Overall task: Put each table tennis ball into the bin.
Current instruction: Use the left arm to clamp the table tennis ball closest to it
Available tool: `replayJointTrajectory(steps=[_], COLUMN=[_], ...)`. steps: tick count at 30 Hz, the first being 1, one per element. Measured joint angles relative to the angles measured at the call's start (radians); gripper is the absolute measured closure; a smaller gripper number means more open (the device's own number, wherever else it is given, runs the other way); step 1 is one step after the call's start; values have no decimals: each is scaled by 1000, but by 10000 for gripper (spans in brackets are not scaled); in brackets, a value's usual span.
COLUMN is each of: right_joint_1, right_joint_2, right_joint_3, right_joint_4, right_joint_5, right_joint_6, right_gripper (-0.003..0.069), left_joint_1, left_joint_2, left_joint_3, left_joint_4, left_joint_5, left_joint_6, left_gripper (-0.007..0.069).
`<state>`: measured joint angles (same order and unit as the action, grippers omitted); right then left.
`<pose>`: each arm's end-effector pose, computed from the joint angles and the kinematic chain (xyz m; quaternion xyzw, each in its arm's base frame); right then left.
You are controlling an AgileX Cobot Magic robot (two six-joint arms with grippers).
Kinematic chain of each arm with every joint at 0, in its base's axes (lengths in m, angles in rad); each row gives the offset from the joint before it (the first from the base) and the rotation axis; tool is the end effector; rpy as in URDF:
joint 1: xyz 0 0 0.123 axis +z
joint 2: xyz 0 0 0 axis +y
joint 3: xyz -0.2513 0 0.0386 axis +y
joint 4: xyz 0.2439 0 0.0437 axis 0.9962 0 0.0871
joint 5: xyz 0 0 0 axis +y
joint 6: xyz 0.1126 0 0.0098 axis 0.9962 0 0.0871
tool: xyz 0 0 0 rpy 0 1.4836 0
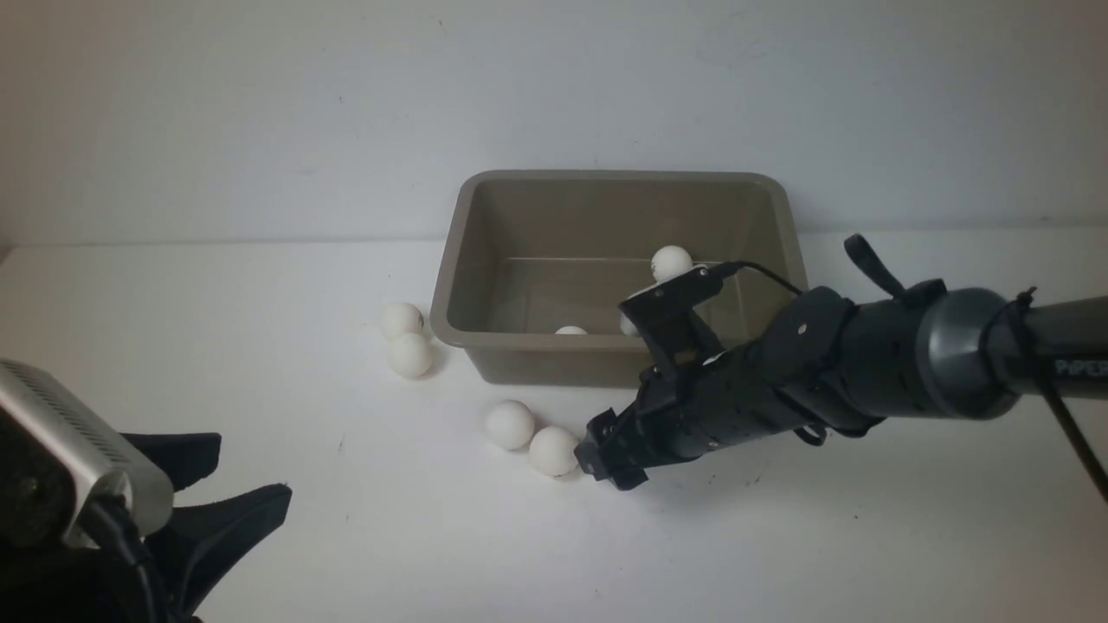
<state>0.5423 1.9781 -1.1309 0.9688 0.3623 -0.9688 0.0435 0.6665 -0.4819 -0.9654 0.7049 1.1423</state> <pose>0.3171 0.2297 0.0953 -0.3093 0.8940 0.2103 0.2469 0.1582 -0.0534 0.2570 0.2454 0.8126 -0.1556 0.5052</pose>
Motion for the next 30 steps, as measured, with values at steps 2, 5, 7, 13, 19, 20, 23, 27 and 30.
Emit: replayJointTrajectory(steps=[2, 5, 7, 13, 19, 20, 23, 27, 30], right_joint_1=[0, 0, 0, 0, 0, 0, 0, 0, 0], right_joint_2=[-6, -31, -58, -166, -304, -315, -413, -479, -520], right_joint_3=[0, 0, 0, 0, 0, 0, 0, 0, 0], right_joint_4=[0, -4, -17, -106, -245, -259, -420, -582, -723], right_joint_5=[13, 40, 56, 117, 147, 147, 162, 197, 252], right_joint_6=[0, 0, 0, 47, 172, 183, 292, 407, 506], right_gripper=[122, 122, 122, 122, 122, 122, 123, 124, 124], left_joint_1=[0, 0, 0, 0, 0, 0, 0, 0, 0], left_joint_2=[0, 0, 0, 2, 66, 74, 136, 205, 260], left_joint_3=[0, 0, 0, 0, 0, 0, 0, -1, -16], left_joint_4=[0, 0, 0, 0, -1, -1, -25, -85, -118], left_joint_5=[0, 0, 0, 1, 36, 37, 41, 51, 77], left_joint_6=[5, 6, 6, 7, 7, 7, 7, 8, 14], left_gripper=[230, 230, 230, 230, 230, 230, 230, 230, 230])
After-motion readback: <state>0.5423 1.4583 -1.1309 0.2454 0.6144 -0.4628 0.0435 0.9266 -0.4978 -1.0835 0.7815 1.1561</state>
